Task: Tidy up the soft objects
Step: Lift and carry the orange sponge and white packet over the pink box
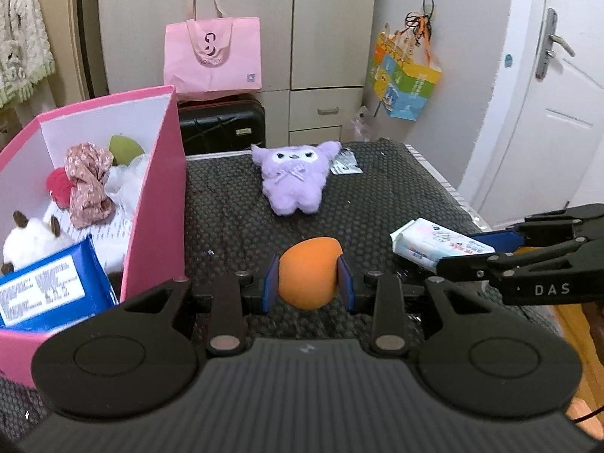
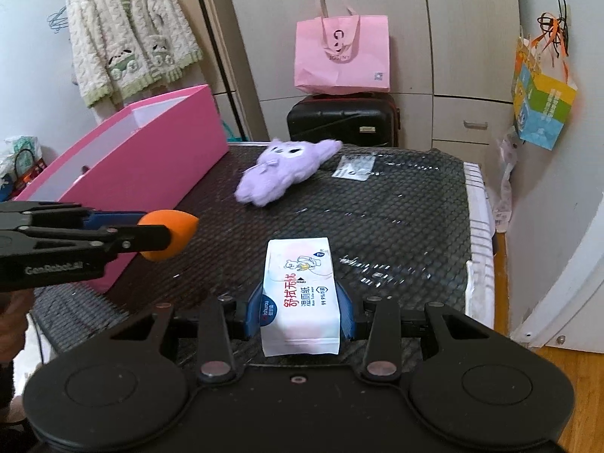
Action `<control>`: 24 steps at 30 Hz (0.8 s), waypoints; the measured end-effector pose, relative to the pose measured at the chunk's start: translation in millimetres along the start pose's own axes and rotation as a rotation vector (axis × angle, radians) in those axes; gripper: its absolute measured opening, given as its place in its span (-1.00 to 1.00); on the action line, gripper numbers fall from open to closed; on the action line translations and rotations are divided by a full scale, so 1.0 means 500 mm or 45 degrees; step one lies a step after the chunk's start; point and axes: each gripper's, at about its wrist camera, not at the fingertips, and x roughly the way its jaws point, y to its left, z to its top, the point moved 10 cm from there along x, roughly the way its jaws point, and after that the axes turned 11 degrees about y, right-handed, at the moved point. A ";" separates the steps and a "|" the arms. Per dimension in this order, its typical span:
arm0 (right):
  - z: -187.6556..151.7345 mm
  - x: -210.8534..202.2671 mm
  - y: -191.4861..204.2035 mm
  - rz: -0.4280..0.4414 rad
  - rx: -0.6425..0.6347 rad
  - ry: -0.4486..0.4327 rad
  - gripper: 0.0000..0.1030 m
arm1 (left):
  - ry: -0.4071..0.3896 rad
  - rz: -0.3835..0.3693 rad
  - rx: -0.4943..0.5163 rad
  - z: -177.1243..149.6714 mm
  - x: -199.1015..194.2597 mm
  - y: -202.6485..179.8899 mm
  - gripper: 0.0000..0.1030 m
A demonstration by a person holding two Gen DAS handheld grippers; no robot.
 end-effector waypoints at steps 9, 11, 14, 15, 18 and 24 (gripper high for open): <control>-0.038 -0.045 0.058 0.038 -0.037 0.028 -0.11 | 0.021 -0.072 0.029 -0.036 -0.060 -0.008 -0.38; -0.044 -0.057 0.074 0.056 -0.045 0.039 -0.11 | 0.030 -0.079 0.041 -0.048 -0.078 -0.005 -0.38; -0.055 -0.072 0.104 0.095 -0.091 0.066 -0.11 | 0.064 -0.119 0.048 -0.064 -0.101 0.001 -0.38; -0.058 -0.076 0.114 0.117 -0.098 0.082 -0.11 | 0.071 -0.133 0.050 -0.068 -0.110 0.004 -0.38; -0.063 -0.092 0.146 0.154 -0.119 0.111 -0.11 | 0.121 -0.159 0.063 -0.085 -0.132 0.016 -0.38; -0.059 -0.115 0.209 0.201 -0.196 0.178 -0.11 | 0.193 -0.160 0.073 -0.110 -0.183 0.063 -0.38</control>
